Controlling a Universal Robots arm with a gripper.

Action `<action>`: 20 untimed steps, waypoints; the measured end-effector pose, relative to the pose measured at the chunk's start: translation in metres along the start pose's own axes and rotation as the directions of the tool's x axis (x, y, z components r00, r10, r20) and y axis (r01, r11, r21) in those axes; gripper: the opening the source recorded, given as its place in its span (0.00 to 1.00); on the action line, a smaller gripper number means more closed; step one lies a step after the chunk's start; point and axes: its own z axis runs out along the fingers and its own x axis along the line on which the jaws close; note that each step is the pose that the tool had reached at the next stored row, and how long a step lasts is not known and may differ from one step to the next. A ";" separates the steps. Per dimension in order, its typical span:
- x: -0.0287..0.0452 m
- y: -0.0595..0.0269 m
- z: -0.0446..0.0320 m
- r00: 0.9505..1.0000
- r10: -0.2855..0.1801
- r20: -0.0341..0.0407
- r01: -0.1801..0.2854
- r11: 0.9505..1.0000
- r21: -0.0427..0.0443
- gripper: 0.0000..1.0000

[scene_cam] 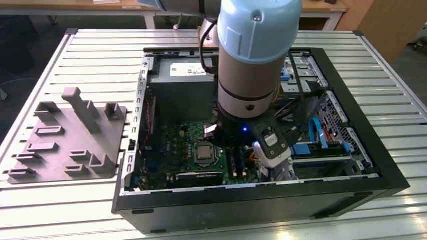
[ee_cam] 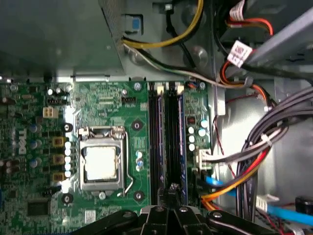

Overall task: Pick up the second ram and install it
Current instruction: 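Press down the second ram until it locks into place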

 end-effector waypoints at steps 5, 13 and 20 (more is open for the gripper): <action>0.0018 0.0125 0.0016 1.000 0.000 0.000 0.000 1.000 -0.001 0.10; 0.0021 0.0186 -0.0065 1.000 0.000 0.000 0.000 1.000 -0.001 0.10; 0.0016 0.0193 -0.0156 1.000 0.000 0.000 0.000 1.000 -0.001 0.10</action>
